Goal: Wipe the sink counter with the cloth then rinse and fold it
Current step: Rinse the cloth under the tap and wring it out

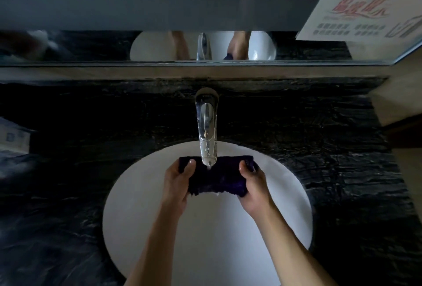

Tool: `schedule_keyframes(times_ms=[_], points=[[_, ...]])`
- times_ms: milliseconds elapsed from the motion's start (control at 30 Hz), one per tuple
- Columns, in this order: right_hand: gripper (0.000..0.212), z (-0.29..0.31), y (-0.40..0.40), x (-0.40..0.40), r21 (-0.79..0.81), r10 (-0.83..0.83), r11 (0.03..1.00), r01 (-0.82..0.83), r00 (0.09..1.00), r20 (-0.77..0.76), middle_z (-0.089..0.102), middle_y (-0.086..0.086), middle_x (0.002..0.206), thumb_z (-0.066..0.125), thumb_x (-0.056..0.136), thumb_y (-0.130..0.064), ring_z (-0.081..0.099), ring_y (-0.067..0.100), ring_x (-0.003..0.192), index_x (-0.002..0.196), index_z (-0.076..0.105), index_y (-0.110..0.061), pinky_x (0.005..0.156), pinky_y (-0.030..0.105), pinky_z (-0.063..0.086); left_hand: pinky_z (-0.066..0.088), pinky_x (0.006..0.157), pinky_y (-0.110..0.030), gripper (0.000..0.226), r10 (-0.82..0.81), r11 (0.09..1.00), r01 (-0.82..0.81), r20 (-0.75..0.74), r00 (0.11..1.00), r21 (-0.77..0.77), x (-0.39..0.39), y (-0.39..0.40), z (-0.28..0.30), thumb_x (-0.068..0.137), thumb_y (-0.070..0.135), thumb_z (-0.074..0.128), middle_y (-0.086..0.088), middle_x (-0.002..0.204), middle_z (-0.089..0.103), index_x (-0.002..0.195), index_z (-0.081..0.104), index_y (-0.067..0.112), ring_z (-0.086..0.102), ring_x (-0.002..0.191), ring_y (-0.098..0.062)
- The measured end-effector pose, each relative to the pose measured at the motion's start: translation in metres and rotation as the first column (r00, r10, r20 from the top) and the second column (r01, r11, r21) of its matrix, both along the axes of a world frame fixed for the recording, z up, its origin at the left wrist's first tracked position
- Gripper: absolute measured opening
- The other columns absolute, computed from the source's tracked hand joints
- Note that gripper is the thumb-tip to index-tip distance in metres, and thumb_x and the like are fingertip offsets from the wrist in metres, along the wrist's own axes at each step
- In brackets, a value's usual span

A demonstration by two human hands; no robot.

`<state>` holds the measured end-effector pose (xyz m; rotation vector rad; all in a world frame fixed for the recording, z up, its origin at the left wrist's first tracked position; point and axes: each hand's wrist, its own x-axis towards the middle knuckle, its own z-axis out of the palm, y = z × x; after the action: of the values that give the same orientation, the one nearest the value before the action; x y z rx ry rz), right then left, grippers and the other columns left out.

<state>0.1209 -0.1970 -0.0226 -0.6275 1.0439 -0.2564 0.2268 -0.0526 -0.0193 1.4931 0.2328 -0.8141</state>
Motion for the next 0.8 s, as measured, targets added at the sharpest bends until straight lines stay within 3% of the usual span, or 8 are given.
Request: schedule_keyframes(times_ms=[67, 167, 333, 467, 533, 600, 700, 800], points=[[0.023, -0.003, 0.009, 0.011, 0.003, 0.009, 1.000, -0.009, 1.000, -0.001, 0.072, 0.022, 0.117, 0.056, 0.103, -0.014, 0.074, 0.037, 0.098, 0.123, 0.062, -0.005, 0.071, 0.045, 0.061, 0.043, 0.042, -0.027, 0.016, 0.069, 0.997, -0.070, 0.048, 0.996, 0.021, 0.004, 0.009, 0.003, 0.103, 0.015, 0.055, -0.021, 0.085, 0.069, 0.109, 0.066, 0.005, 0.062, 0.060, -0.028], [0.019, -0.003, 0.021, 0.027, 0.010, -0.005, 1.000, 0.005, 1.000, 0.012, 0.075, 0.017, 0.108, 0.055, 0.103, -0.011, 0.073, 0.033, 0.091, 0.119, 0.065, -0.012, 0.076, 0.049, 0.060, 0.049, 0.042, -0.030, 0.016, 0.207, 0.977, -0.209, -0.043, 0.977, -0.045, 0.003, 0.019, 0.003, 0.104, 0.012, 0.052, -0.017, 0.094, 0.067, 0.116, 0.061, 0.010, 0.065, 0.073, -0.032], [0.016, -0.003, 0.046, 0.035, 0.029, -0.025, 0.999, 0.025, 1.000, 0.007, 0.072, 0.015, 0.100, 0.054, 0.104, -0.020, 0.068, 0.031, 0.088, 0.113, 0.063, -0.010, 0.074, 0.043, 0.057, 0.047, 0.046, -0.032, 0.013, 0.332, 0.941, -0.338, -0.200, 0.922, 0.004, -0.003, 0.006, -0.019, 0.104, 0.028, 0.052, -0.020, 0.090, 0.064, 0.108, 0.058, 0.017, 0.062, 0.060, -0.031], [0.021, -0.010, 0.077, 0.033, -0.215, 0.127, 0.966, -0.146, 0.987, -0.100, 0.074, 0.016, 0.104, 0.064, 0.098, -0.030, 0.072, 0.032, 0.098, 0.110, 0.066, -0.013, 0.084, 0.044, 0.056, 0.056, 0.060, -0.040, 0.038, 0.331, 0.943, -0.316, -0.205, 0.921, 0.103, -0.006, -0.014, -0.027, 0.099, 0.042, 0.055, -0.021, 0.090, 0.071, 0.100, 0.064, 0.005, 0.069, 0.073, -0.034], [0.030, -0.011, 0.085, 0.030, -0.404, 0.209, 0.875, -0.266, 0.961, -0.180, 0.071, 0.010, 0.114, 0.066, 0.092, -0.042, 0.068, 0.027, 0.108, 0.112, 0.066, -0.020, 0.098, 0.045, 0.055, 0.055, 0.069, -0.041, 0.039, 0.238, 0.960, -0.222, -0.083, 0.968, 0.169, -0.010, -0.025, -0.023, 0.097, 0.040, 0.052, -0.016, 0.077, 0.069, 0.085, 0.063, 0.004, 0.066, 0.074, -0.033], [0.040, -0.011, 0.084, 0.032, -0.601, 0.235, 0.698, -0.389, 0.918, -0.321, 0.061, 0.003, 0.122, 0.063, 0.085, -0.052, 0.060, 0.024, 0.114, 0.113, 0.067, -0.023, 0.102, 0.043, 0.050, 0.050, 0.071, -0.041, 0.040, -0.087, 0.946, 0.058, 0.080, 0.993, 0.318, -0.013, -0.033, -0.024, 0.089, 0.039, 0.049, -0.019, 0.079, 0.064, 0.083, 0.059, 0.000, 0.062, 0.079, -0.038], [0.032, -0.010, 0.066, 0.049, -0.719, 0.171, 0.476, -0.506, 0.855, -0.489, 0.059, 0.007, 0.113, 0.072, 0.086, -0.034, 0.057, 0.029, 0.104, 0.108, 0.072, -0.011, 0.094, 0.042, 0.048, 0.053, 0.085, -0.045, 0.033, -0.284, 0.894, 0.232, 0.086, 0.955, 0.383, -0.017, -0.042, -0.018, 0.091, 0.038, 0.051, -0.016, 0.095, 0.066, 0.098, 0.063, 0.007, 0.064, 0.095, -0.035], [0.015, -0.007, 0.049, 0.062, -0.702, 0.166, 0.440, -0.560, 0.819, -0.549, 0.064, 0.011, 0.101, 0.072, 0.088, -0.019, 0.062, 0.033, 0.094, 0.101, 0.069, -0.012, 0.081, 0.040, 0.051, 0.054, 0.078, -0.036, 0.021, -0.040, 0.987, 0.059, -0.125, 0.991, 0.150, -0.016, -0.048, -0.008, 0.098, 0.037, 0.046, 0.003, 0.086, 0.064, 0.088, 0.062, 0.027, 0.064, 0.084, -0.020]])
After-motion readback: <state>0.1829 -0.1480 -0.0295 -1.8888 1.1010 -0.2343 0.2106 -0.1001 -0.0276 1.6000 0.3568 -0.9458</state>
